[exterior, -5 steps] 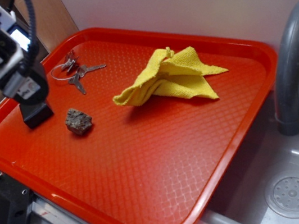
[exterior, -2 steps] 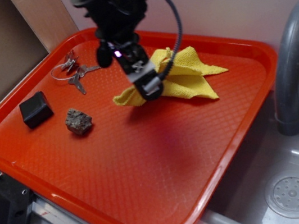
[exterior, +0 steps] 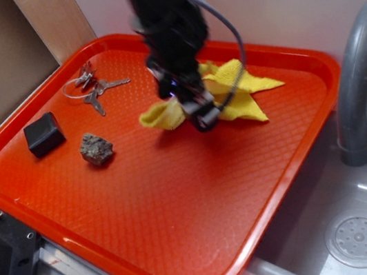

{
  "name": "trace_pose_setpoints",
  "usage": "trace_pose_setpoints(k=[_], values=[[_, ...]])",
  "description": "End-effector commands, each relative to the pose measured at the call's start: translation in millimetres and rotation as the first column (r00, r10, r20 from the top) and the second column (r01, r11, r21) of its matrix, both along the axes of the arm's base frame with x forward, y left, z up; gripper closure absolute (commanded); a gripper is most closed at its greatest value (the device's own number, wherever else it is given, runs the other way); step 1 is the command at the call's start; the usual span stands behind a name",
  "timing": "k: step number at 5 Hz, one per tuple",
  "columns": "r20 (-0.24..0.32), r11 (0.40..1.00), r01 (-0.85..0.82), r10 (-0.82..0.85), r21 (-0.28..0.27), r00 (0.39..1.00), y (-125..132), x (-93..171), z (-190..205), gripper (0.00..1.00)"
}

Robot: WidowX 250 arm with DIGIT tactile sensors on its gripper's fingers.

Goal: Grab the yellow cloth.

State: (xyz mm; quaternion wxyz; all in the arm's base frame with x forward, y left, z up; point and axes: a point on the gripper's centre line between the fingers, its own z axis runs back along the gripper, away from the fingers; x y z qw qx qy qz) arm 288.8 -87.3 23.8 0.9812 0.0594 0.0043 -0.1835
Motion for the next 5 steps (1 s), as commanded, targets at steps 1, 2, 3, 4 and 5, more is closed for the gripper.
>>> trace_pose_setpoints(k=[1,2,3,4,5], values=[[0.127,0.999,-0.003,0.008,-0.042,0.992,-3.2,-0.8,44.4,1.0],[0.202,0.977,-0.041,0.084,-0.209,0.976,3.9,-25.0,93.0,1.0],[0.235,0.939,-0.116,0.198,-0.323,0.952,15.0,-53.0,141.2,1.0],[0.188,0.857,-0.225,0.344,-0.464,0.92,22.1,-76.0,188.4,1.0],[0.156,0.869,-0.33,0.407,-0.368,0.9,19.7,-68.1,214.1,1.0]])
